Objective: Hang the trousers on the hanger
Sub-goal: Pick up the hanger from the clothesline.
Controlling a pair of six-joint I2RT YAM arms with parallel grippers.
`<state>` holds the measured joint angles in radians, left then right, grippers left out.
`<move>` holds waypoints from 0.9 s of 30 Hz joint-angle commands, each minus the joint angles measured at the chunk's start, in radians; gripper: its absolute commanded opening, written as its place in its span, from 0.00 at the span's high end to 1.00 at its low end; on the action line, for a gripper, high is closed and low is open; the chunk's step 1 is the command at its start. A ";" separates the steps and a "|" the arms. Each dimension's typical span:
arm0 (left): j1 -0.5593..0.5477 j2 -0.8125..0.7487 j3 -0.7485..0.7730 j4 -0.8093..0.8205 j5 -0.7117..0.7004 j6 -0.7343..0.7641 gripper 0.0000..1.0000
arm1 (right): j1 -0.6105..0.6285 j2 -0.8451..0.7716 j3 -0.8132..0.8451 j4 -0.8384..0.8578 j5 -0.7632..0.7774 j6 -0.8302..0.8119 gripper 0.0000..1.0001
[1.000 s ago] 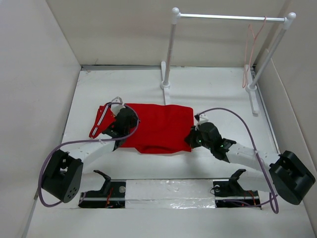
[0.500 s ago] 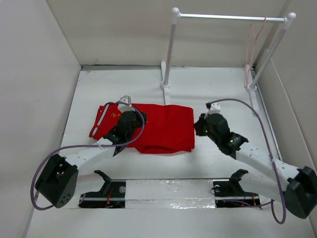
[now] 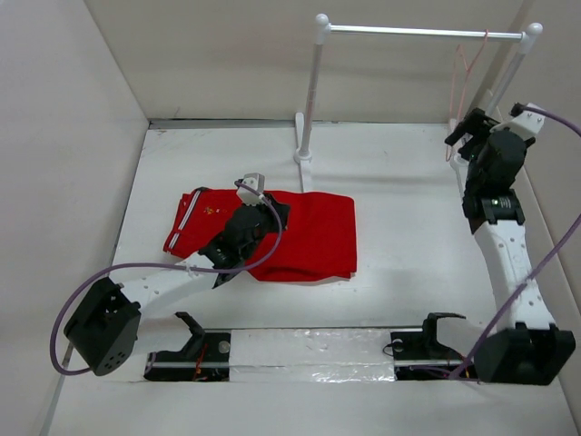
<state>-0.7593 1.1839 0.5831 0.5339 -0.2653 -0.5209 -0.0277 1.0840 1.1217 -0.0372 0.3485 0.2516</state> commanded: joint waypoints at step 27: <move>-0.002 0.040 0.023 0.070 0.098 0.002 0.57 | -0.101 0.298 0.207 0.063 -0.226 -0.038 1.00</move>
<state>-0.7597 1.2205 0.5831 0.5499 -0.1856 -0.5167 -0.1463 1.4666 1.3163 -0.0532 0.0868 0.2363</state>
